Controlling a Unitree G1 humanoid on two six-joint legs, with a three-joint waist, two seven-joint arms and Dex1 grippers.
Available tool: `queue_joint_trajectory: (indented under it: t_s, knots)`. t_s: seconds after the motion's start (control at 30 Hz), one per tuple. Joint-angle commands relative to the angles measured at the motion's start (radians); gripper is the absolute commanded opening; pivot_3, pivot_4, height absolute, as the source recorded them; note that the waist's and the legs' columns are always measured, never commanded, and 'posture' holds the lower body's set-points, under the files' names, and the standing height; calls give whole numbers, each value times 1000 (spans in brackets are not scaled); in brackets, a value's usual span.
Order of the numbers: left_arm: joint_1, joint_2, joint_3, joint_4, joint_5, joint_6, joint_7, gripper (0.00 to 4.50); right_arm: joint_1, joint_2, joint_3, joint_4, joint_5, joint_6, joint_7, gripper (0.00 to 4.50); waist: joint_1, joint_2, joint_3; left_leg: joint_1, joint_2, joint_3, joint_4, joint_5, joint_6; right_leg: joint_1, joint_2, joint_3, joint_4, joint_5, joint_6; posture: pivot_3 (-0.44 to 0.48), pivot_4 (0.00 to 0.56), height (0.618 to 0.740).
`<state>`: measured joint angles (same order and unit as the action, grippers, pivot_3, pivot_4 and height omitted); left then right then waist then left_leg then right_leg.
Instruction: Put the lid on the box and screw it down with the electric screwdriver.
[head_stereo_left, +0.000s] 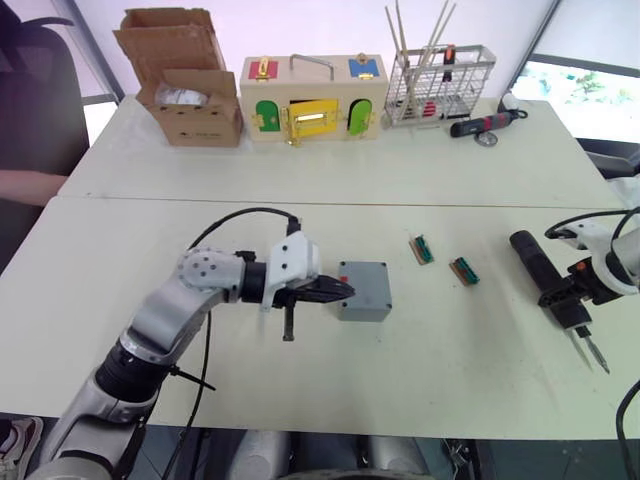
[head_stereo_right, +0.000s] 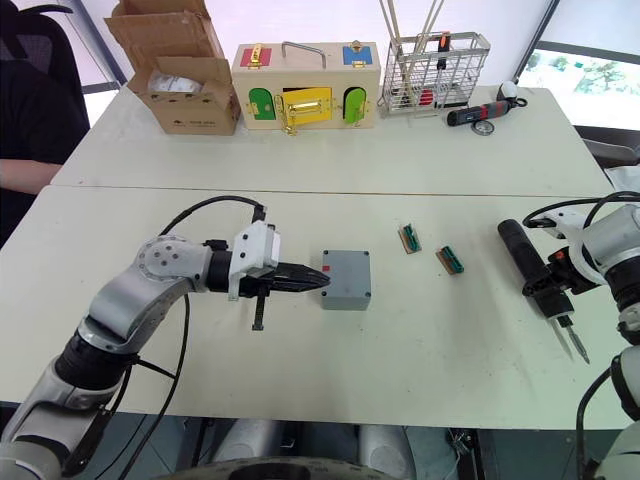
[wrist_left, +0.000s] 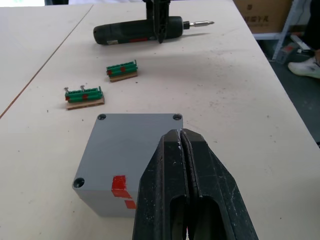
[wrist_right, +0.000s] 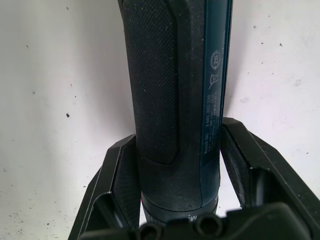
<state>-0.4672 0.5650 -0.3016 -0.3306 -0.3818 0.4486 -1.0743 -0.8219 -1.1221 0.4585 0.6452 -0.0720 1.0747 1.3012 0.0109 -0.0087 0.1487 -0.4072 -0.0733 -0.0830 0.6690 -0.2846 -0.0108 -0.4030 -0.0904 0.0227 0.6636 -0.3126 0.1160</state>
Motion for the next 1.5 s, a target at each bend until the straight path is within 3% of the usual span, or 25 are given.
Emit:
queue_joint_trajectory:
  t_s: [0.03,0.2,0.3,0.43,0.53,0.6,0.7,0.87,1.03,1.17,1.27,1.5]
  knots:
    - [-42,-8,9,47,6,-40,-31,0,-83,23,-127,14,50,37,-45,1996,-3,1,1,0,0,0,0,0,0,0,0,0,0,0,0,0,150,740]
    - [-86,-12,14,128,7,-71,-76,0,-268,69,-438,-47,164,262,-207,1996,-23,17,7,-2,0,4,-2,0,-1,-7,0,4,2,0,0,0,150,740]
    - [-117,-20,22,169,1,-70,-95,0,-327,146,-730,-165,231,446,-320,1996,-21,18,7,-3,1,3,-6,0,-1,-10,0,3,2,0,0,0,150,740]
    - [-162,-15,41,230,-9,-62,-127,0,-262,402,-1124,-498,396,540,-475,1996,-21,16,7,-5,1,2,-6,0,-1,-10,0,2,2,0,0,0,150,740]
    - [-188,2,41,254,-6,-56,-154,0,-150,619,-1275,-752,557,540,-644,1996,-20,15,6,-4,0,1,-2,0,-1,-8,0,1,3,0,0,0,150,740]
    - [-197,11,44,260,-6,-53,-168,0,-135,723,-1362,-834,631,540,-769,1996,-18,16,7,-4,-1,0,-1,1,-1,-7,-1,1,5,0,0,0,150,740]
    - [-202,20,45,265,-2,-50,-180,0,-133,792,-1487,-885,712,540,-920,1996,-16,16,7,-4,-4,0,-1,1,-1,-9,-3,1,8,0,0,0,150,740]
    - [-185,20,43,250,-5,-40,-179,0,-104,700,-1561,-858,919,540,-1090,1996,-26,16,7,-4,-5,0,-2,1,-1,-9,-5,0,10,0,0,0,150,740]
    - [-149,10,37,221,-5,-41,-165,0,38,408,-1516,-752,1153,540,-1187,1996,-25,16,7,-4,-5,1,-3,1,0,-8,-5,0,9,0,0,0,150,740]
    - [-131,-16,29,196,-1,-49,-142,0,269,164,-1406,-670,1304,540,-1190,1996,-28,16,7,-2,-3,4,-2,0,2,-5,-4,1,5,0,0,0,150,740]
    - [-124,-35,24,183,1,-48,-127,0,345,94,-1363,-628,1336,540,-1195,1996,-33,16,7,0,-1,6,-2,-3,9,-3,-3,2,4,0,0,0,150,740]
    - [-66,-67,18,134,11,-52,-72,0,470,-12,-1172,-587,1205,534,-1118,1996,-24,16,7,0,-1,7,-2,-3,10,-3,-1,2,4,0,0,0,150,740]
